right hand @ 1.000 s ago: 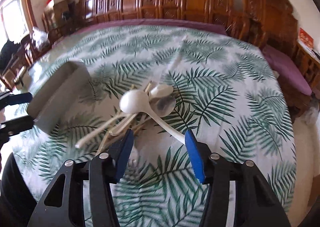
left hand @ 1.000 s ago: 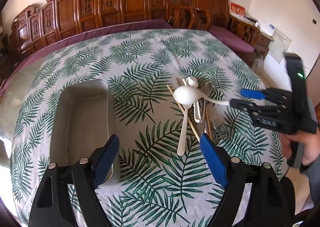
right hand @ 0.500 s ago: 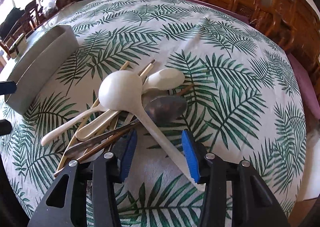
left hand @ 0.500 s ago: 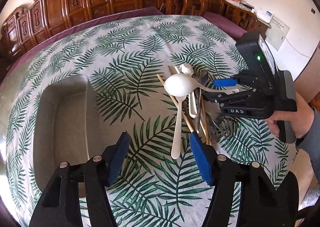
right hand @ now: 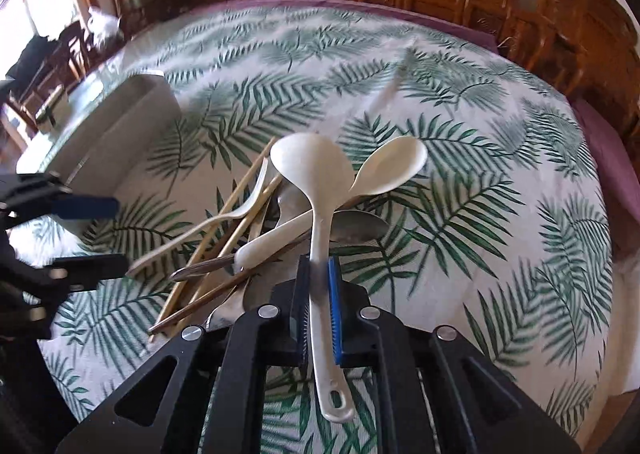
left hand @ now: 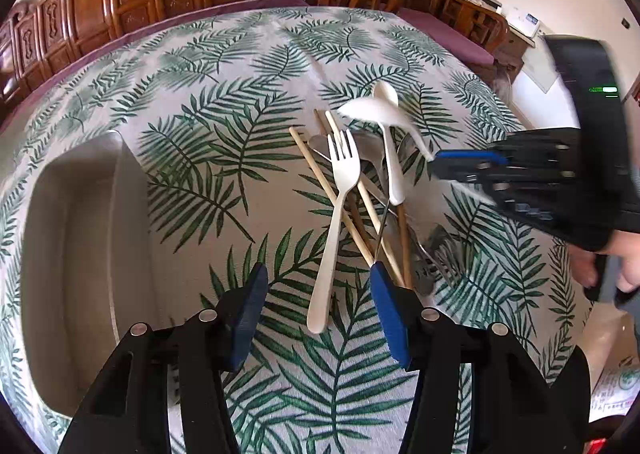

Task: Organize utensils
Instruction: 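Grasp a white plastic fork with the left tool while the right tool lifts the white spoon, then carry the fork into the grey tray and open the left tool while the right tool holds the spoon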

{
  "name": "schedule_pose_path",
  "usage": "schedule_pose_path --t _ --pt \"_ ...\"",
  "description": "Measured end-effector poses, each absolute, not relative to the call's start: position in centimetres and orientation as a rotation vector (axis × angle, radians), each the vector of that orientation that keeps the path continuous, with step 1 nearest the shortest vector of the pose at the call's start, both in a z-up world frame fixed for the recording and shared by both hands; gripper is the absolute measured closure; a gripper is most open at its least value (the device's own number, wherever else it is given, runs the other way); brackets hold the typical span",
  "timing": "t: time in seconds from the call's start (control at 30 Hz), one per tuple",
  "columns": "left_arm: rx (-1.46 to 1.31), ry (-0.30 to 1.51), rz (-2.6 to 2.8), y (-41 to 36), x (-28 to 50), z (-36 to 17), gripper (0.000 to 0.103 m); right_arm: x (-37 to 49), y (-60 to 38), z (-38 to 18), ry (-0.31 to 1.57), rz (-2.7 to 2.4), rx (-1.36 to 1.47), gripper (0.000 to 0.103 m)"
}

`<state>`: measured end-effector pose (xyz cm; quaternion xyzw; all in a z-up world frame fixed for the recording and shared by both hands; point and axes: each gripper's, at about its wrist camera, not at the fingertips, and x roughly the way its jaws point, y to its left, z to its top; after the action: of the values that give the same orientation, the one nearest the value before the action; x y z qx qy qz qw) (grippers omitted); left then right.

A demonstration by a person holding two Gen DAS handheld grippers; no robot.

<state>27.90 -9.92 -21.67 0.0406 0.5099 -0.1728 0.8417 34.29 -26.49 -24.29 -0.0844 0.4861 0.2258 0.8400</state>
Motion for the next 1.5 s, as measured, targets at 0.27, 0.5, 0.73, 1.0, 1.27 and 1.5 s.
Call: schedule_pose_path --t 0.27,0.5,0.73,1.0,1.27,1.5 --pt "0.132 1.115 -0.351 -11.0 29.3 -23.8 0.067 32.3 -28.3 -22.5 0.995 0.449 -0.082 0.100" --pt "0.147 1.117 -0.343 -11.5 29.8 -24.5 0.083 31.4 -29.4 -22.0 0.985 0.404 -0.029 0.100" --pt "0.101 1.138 -0.351 -10.5 30.3 -24.5 0.099 30.2 -29.4 -21.2 0.978 0.389 0.010 0.100" --pt "0.066 1.101 -0.368 -9.4 29.1 -21.8 0.100 29.0 -28.9 -19.9 0.956 0.356 0.057 0.100" --pt "0.059 1.021 -0.393 -7.9 27.3 -16.5 0.100 27.8 -26.6 -17.0 0.904 0.384 0.081 0.100" --pt "0.056 0.977 -0.380 -5.0 26.4 -13.2 0.100 27.6 -22.8 -15.2 0.877 0.438 0.068 0.100"
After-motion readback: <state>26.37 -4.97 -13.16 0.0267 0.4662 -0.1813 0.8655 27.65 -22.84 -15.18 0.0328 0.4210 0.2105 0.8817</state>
